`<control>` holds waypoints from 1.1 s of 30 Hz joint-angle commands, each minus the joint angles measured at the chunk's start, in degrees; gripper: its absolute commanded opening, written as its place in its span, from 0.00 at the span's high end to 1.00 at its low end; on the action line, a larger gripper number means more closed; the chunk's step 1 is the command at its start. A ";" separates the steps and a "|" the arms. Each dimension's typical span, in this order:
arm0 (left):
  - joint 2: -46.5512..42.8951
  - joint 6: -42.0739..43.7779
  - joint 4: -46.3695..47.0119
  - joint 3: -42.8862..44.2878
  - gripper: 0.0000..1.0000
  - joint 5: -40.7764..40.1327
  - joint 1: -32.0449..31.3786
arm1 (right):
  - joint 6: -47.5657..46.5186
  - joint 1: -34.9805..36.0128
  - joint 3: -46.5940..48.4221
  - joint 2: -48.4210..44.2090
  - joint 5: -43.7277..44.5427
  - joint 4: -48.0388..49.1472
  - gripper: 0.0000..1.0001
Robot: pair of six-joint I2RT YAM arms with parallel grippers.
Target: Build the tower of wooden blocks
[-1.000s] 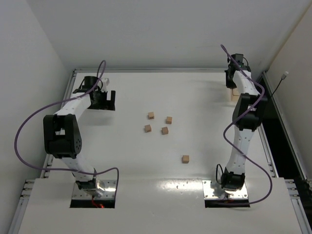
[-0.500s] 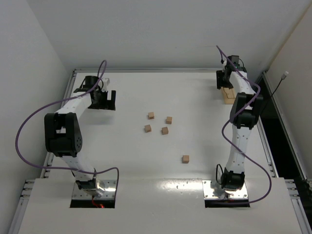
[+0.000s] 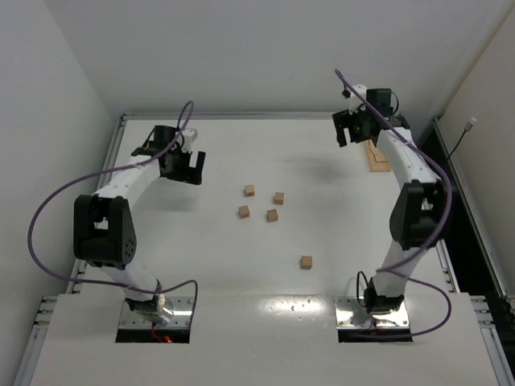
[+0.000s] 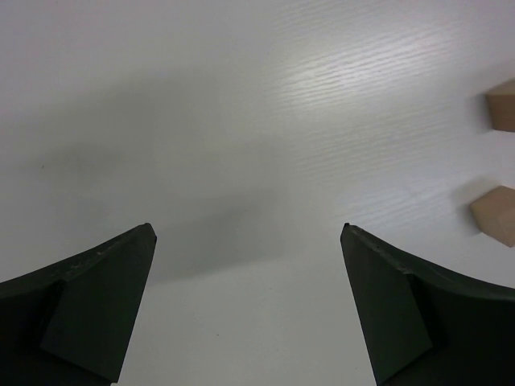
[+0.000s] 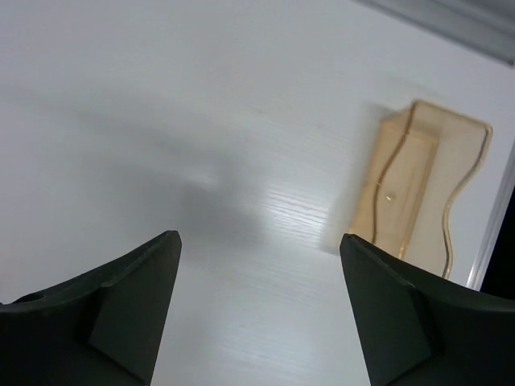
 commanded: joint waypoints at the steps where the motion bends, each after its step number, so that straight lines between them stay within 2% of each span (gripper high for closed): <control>1: -6.00 4.03 0.87 -1.32 0.01 -0.27 -5.90 | -4.84 4.63 -7.27 -11.32 -6.30 6.60 0.22; 3: -6.79 4.82 0.34 -2.03 0.01 -1.15 -11.06 | -6.16 7.00 -12.27 -14.57 -8.33 8.00 0.22; 5: -6.80 5.44 0.34 -2.64 0.01 -3.34 -15.12 | -4.85 8.32 -17.80 -18.62 -7.81 11.15 0.28; 6: -6.80 5.44 1.03 -2.65 0.01 -4.75 -19.15 | -3.97 8.33 -19.23 -19.85 -7.29 11.78 0.30; 9: -4.70 4.04 3.41 -1.95 0.01 -9.59 -24.53 | -2.04 8.86 -20.22 -22.05 -2.39 9.70 0.30; 15: 5.57 -7.73 2.62 7.44 0.02 -11.09 -25.95 | 8.50 6.84 -11.87 -16.45 11.61 -4.88 0.30; 16: 6.64 -10.26 2.62 8.24 0.02 -11.09 -25.95 | 8.51 6.84 -11.86 -16.43 11.62 -5.52 0.31; 21: 11.74 -11.61 0.87 12.64 0.03 -8.80 -27.00 | 8.51 6.22 -17.83 -20.55 5.21 -2.11 0.31; 25: 11.23 -13.54 0.34 12.65 0.15 -12.22 -28.06 | 7.99 6.22 -19.15 -21.70 4.67 -1.48 0.32; 33: 0.94 -20.55 2.71 -1.32 0.23 -15.38 -30.96 | 7.46 6.22 -17.22 -19.16 3.53 -2.71 0.32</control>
